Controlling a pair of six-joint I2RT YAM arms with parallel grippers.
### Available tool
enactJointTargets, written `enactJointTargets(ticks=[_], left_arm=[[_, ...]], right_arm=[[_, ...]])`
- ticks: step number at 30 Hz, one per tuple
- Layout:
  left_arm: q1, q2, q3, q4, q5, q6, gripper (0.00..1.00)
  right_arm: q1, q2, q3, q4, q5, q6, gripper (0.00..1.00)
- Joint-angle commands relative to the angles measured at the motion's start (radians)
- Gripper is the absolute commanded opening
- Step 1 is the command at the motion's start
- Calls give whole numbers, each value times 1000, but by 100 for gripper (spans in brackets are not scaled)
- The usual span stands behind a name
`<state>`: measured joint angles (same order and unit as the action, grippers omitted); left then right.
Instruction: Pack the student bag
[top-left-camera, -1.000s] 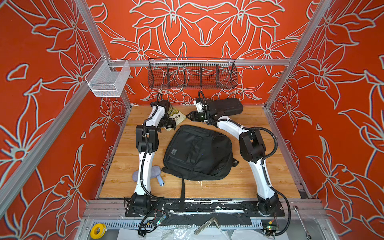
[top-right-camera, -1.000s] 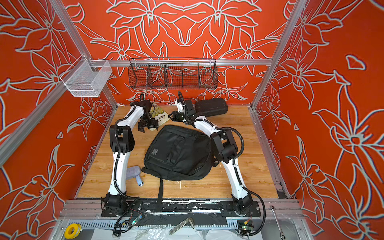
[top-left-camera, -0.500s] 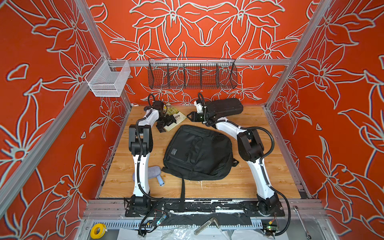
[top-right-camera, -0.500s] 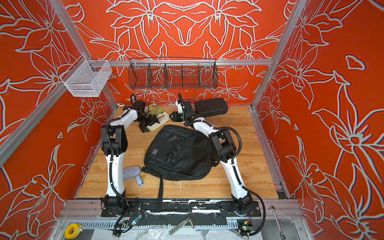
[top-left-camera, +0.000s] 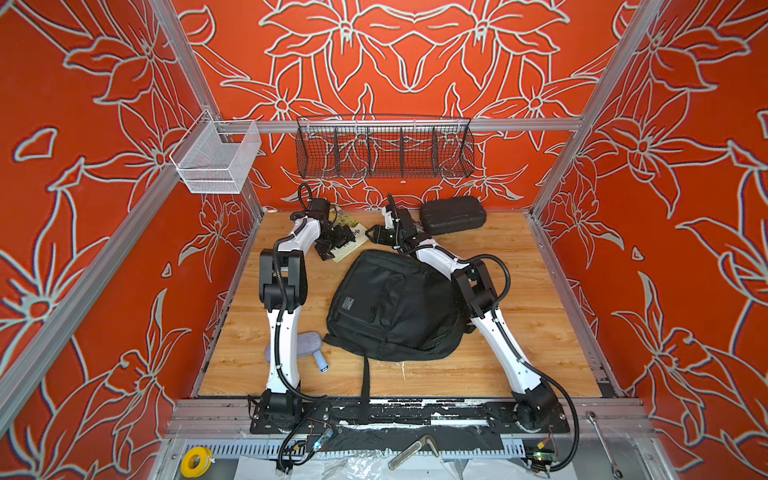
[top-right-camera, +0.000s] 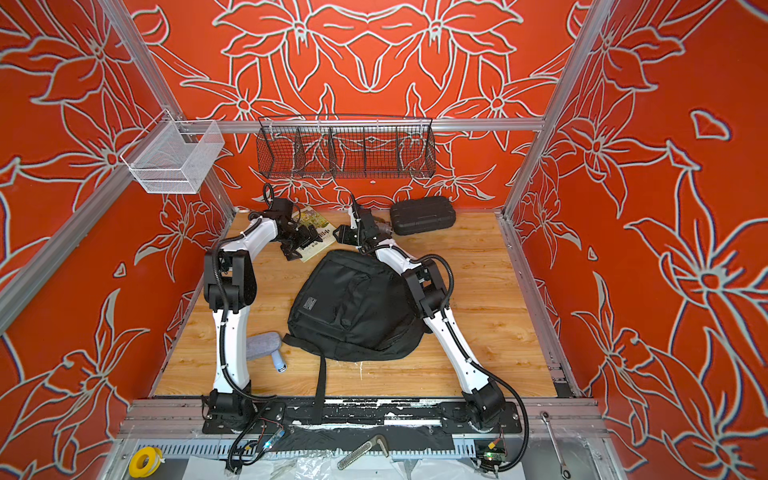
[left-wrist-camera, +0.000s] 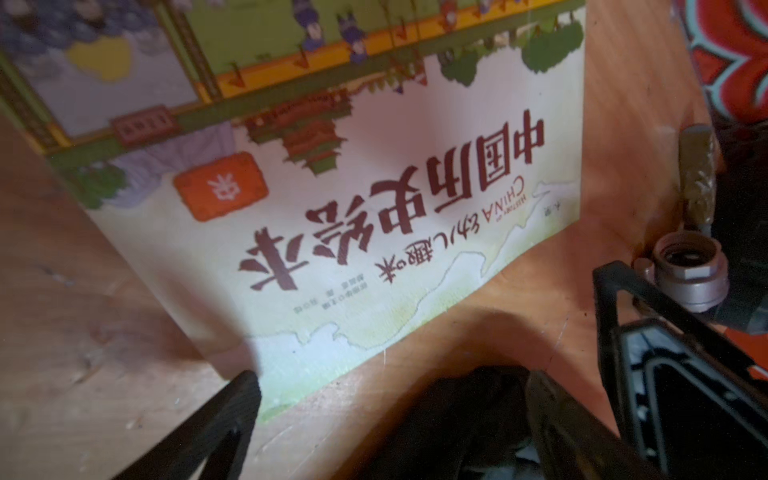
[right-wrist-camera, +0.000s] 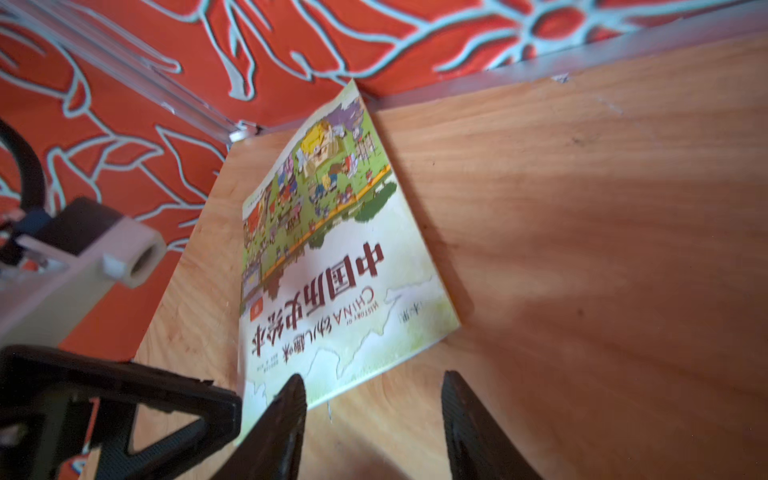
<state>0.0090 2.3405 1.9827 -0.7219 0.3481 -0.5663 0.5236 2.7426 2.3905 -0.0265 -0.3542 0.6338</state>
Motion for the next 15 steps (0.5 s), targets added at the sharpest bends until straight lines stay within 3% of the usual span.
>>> enactJointTargets(ticks=[1,15], left_arm=[[18,-29,-46,55,41,-48,99],[46,-26,-72,10,45,-51,99]], right_arm=[[7,48,77,-26,62,75,55],[32,258,355,-173,153,220,53]])
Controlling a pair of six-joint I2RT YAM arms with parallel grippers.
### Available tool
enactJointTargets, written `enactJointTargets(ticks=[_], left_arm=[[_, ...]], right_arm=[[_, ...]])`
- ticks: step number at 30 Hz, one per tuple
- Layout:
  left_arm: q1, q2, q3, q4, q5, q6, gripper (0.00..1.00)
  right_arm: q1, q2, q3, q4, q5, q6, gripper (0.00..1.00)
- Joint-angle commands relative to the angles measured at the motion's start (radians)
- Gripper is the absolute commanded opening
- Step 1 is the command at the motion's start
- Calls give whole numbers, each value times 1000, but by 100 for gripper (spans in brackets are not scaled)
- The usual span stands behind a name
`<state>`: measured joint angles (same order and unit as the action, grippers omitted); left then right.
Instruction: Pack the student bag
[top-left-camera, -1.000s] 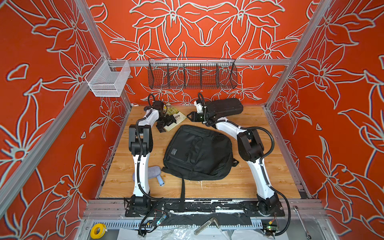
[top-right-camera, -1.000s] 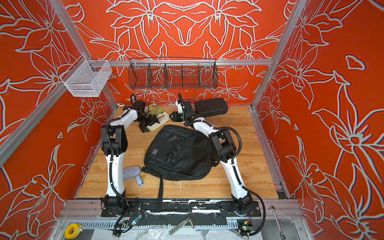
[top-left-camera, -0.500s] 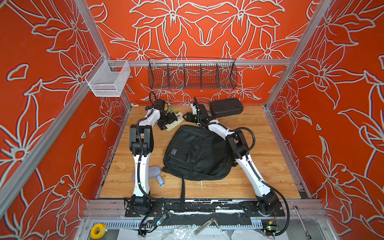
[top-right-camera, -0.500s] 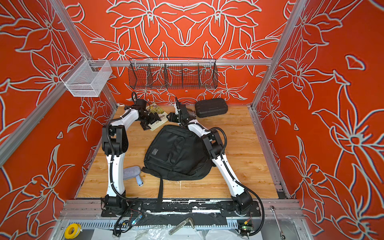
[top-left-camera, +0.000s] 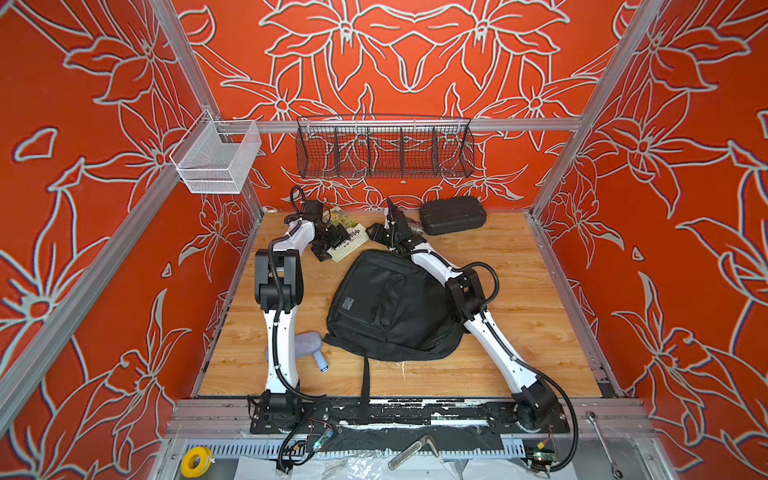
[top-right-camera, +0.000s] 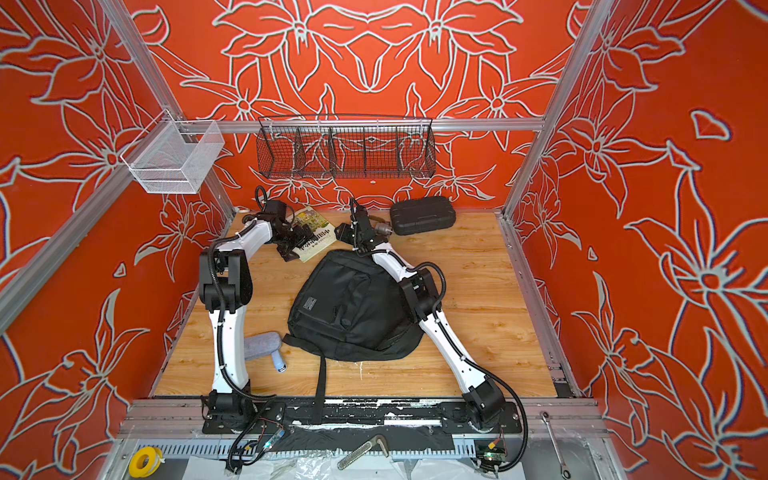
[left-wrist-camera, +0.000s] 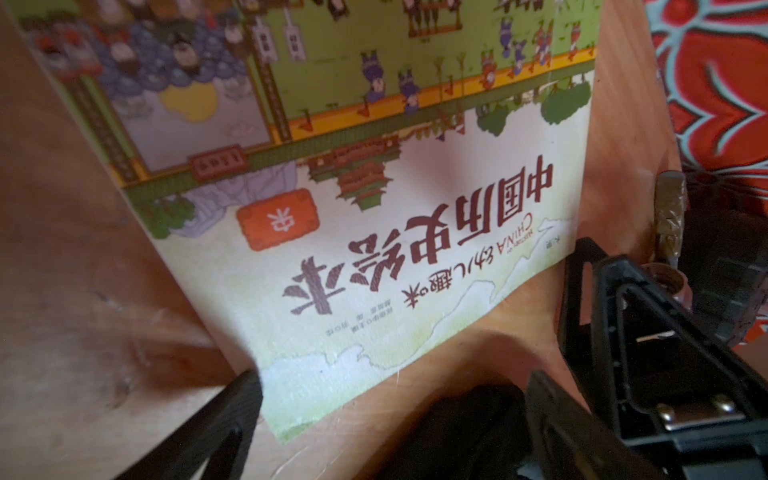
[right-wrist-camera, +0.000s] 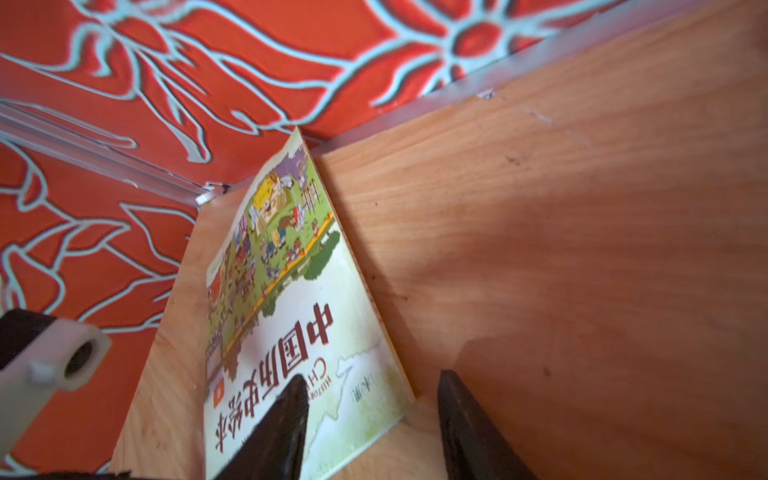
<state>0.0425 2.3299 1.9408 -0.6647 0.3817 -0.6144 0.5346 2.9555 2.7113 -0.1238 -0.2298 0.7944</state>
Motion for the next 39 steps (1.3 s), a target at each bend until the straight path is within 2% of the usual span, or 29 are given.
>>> enactJointTargets(ticks=[1,5,8,12,16,24,26,29,32,34,37,39], left_arm=[[16,-27,-42,-53,8,1,99],[32,-80,-95,-62,-23,18,99],[64,-91,-127,-34,12,8,99],[92,-35,-53,-67,36,40,99],[94,39,73,-168,32,85,99],[95,19,43,-168,2,119,97],[94,7,43,-173,-11,135,97],[95,-31,28,-172,-46,152,97],[97,-68,16,-182,-69,172,97],[97,-92,7,-193,-66,188,97],[97,-147,-28,-181,-39,200,98],[97,-196,-59,-158,-28,213,99]], right_arm=[[25,50,36,-68,15,71,53],[39,75,32,-28,-19,130,52],[39,90,28,8,-15,156,49],[40,91,14,41,-16,166,44],[39,96,-2,89,-34,198,35],[39,95,-52,247,-44,231,1],[39,81,-71,297,-70,233,0],[39,17,-185,401,-99,270,0],[41,-104,-419,594,-85,330,0],[43,-182,-536,657,-68,345,0],[43,-266,-644,726,-51,400,0],[44,-300,-651,730,-61,442,0]])
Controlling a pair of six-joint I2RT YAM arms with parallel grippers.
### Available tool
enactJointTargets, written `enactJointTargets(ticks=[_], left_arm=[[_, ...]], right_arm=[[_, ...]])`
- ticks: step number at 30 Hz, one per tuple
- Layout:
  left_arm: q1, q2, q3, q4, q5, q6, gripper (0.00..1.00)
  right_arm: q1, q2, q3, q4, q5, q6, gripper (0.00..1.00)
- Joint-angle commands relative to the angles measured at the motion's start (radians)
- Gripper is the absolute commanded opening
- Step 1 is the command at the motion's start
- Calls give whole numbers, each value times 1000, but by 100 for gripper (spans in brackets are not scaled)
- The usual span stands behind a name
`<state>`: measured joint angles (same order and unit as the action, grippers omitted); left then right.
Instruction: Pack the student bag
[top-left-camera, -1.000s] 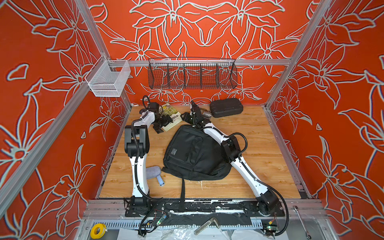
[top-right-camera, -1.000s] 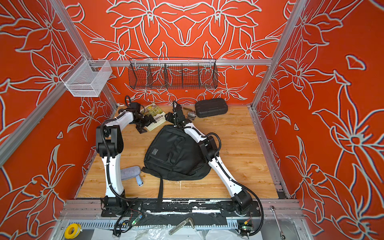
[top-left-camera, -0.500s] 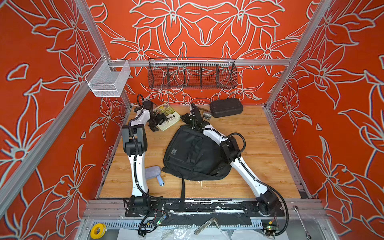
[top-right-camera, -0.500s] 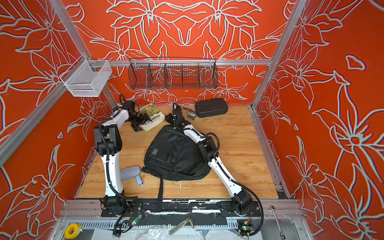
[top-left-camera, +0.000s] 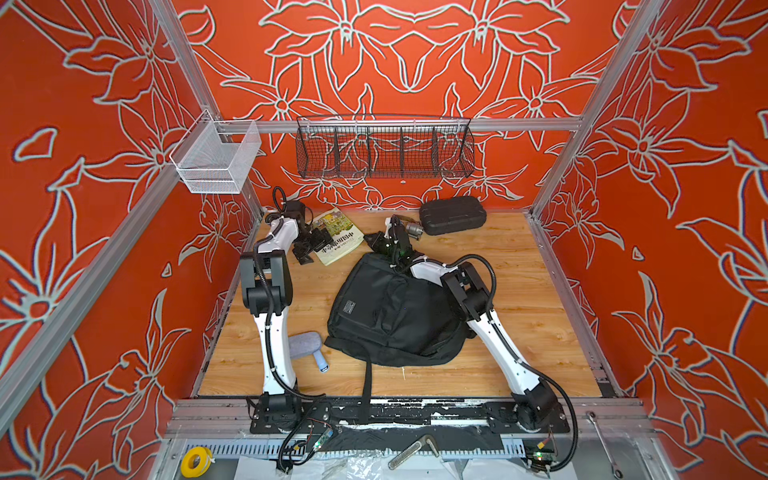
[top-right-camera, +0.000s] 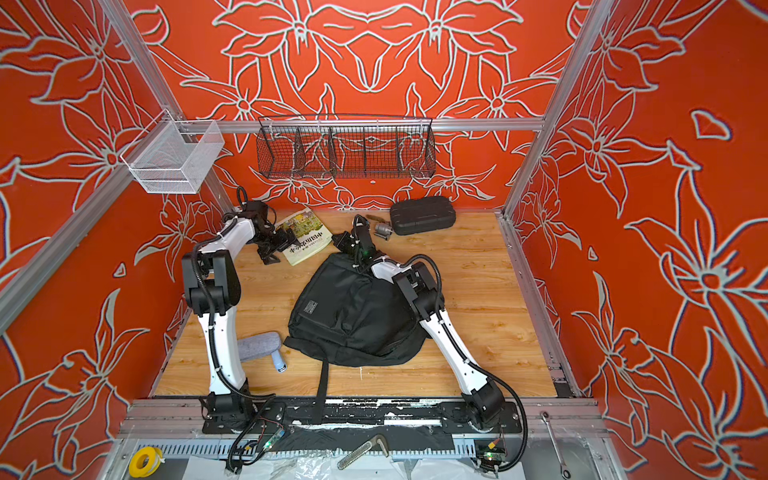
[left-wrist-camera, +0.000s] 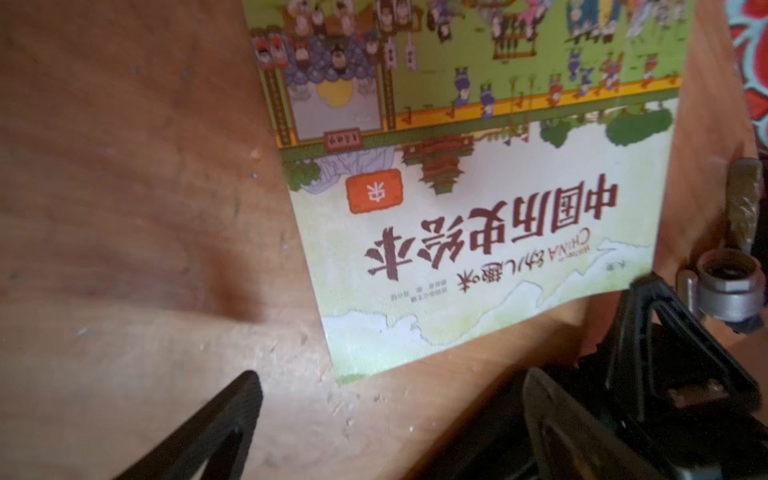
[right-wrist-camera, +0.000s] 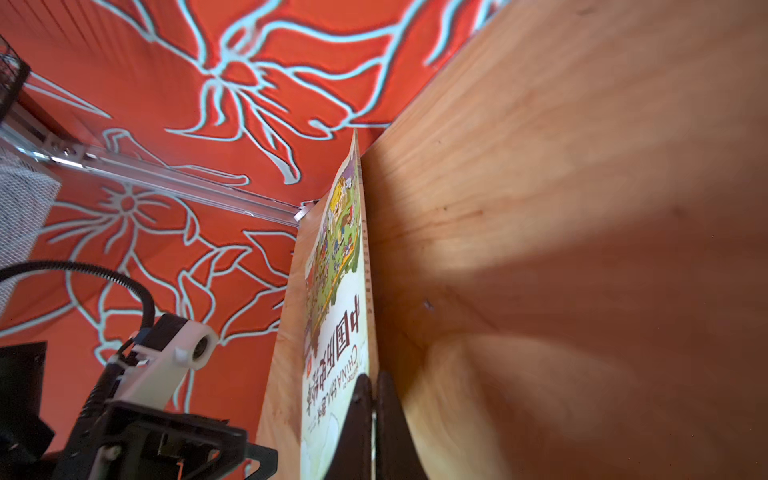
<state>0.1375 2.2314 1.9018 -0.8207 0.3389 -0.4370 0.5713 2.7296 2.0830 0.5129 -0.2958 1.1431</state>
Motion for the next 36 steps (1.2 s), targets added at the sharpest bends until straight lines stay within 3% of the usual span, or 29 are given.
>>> enactJointTargets(ticks=[1,9,17,20,23,30,36], left_arm=[[2,-123,-32,6,13,40,100],[4,-248,-98,27,41,79,97],[15,-326,-326,196,188,-39,97],[18,-373,-401,311,277,-74,97],[14,-452,-415,361,270,-36,97],[-6,-500,-264,166,213,42,97],[-36,-436,-86,42,205,-58,98]], right_arm=[[11,-89,-16,79,-1,117,0],[8,-268,-47,-111,-2,170,0],[-13,-397,-87,-235,-71,254,0],[-12,-441,-71,-349,-92,137,0],[-12,-492,-92,-414,-116,9,0],[-6,-552,-29,-600,-175,-300,0],[14,-629,-72,-678,-177,-504,0]])
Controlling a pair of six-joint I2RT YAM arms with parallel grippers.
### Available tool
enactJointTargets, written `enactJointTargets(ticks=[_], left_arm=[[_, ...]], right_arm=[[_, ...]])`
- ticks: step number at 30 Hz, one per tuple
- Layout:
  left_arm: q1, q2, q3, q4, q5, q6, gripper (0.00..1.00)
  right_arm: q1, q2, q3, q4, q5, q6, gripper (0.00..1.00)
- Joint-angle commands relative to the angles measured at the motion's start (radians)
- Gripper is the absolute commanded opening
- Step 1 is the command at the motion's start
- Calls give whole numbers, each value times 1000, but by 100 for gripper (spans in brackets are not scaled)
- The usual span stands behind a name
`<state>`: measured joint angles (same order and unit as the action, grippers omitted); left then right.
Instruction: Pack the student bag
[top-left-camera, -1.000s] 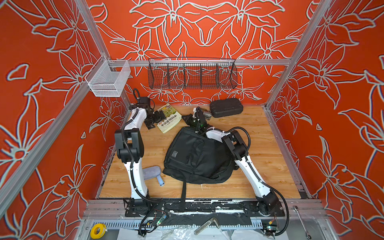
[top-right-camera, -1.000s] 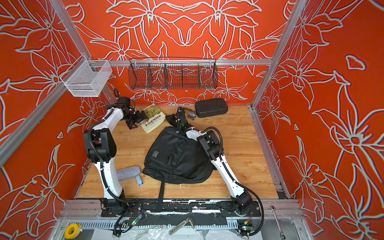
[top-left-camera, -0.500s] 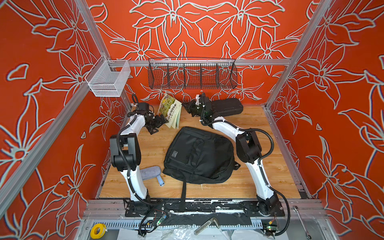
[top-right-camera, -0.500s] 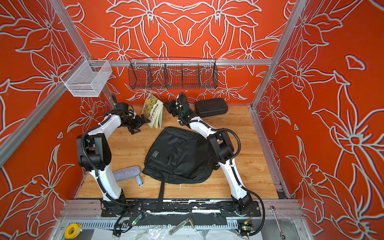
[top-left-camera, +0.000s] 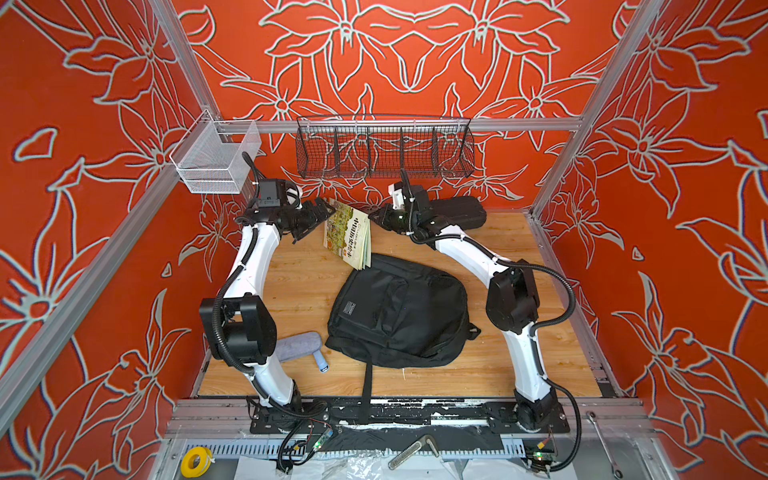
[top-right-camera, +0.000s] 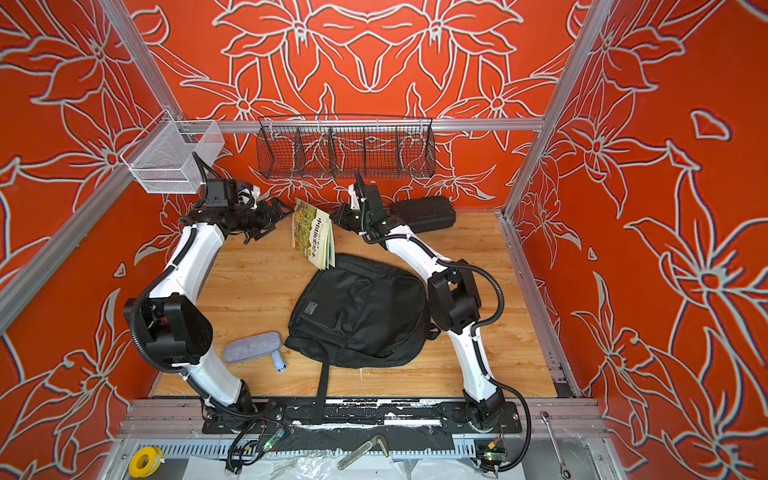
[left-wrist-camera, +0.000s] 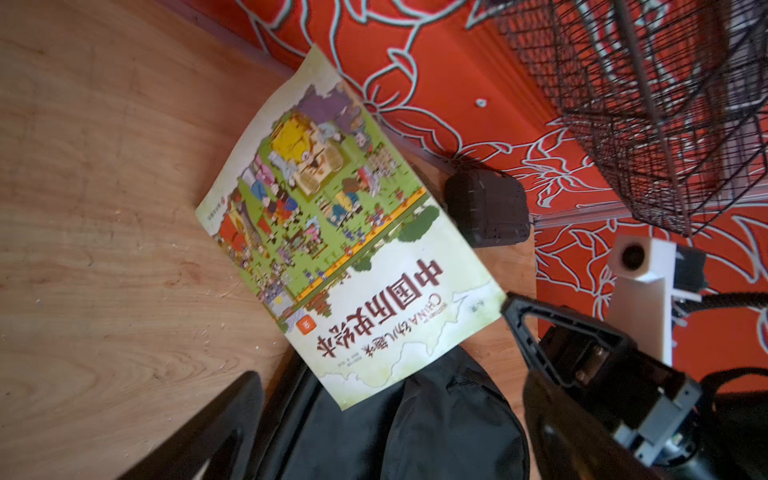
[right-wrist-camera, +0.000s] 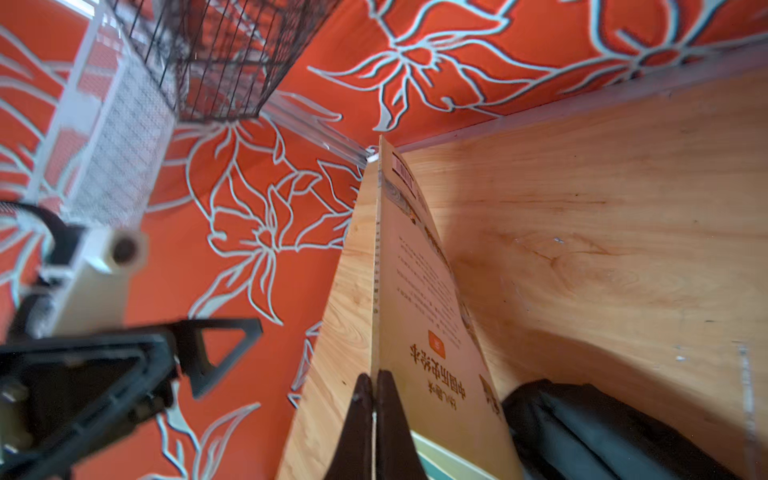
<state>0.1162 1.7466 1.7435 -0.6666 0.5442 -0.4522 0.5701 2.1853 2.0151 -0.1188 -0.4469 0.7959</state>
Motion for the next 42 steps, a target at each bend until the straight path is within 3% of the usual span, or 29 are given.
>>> enactJointTargets(ticks=[1,6,9,17,21,23,24,28,29,31,34,39,42], left_arm=[[-23,75,119,-142,-8,-49,99],[-69,276,399,-336,-13,-68,98],[-95,350,492,-375,-12,-87,96],[-89,389,420,-366,25,-187,96],[-88,413,417,-413,20,-168,90],[-83,422,406,-423,24,-157,82],[-80,420,394,-417,29,-156,73],[-76,404,362,-395,61,-153,27],[-75,401,361,-398,71,-148,15],[-74,397,361,-411,87,-139,0],[-70,387,358,-431,121,-130,0],[-70,364,357,-458,149,-124,0],[-70,353,360,-465,174,-132,0]], right_arm=[[17,-92,-19,-48,-21,-171,0],[44,-110,-32,-85,7,-283,0],[59,-113,-46,-87,24,-324,0],[103,-137,-113,-73,85,-451,0],[128,-152,-150,-38,114,-522,0],[150,-155,-151,-48,144,-597,0],[160,-155,-154,-49,151,-623,0],[167,-166,-216,25,146,-629,0],[168,-174,-244,57,148,-642,6],[168,-191,-306,114,142,-690,34],[168,-223,-415,196,96,-840,59],[167,-221,-471,220,140,-905,78],[168,-207,-484,268,235,-880,96]])
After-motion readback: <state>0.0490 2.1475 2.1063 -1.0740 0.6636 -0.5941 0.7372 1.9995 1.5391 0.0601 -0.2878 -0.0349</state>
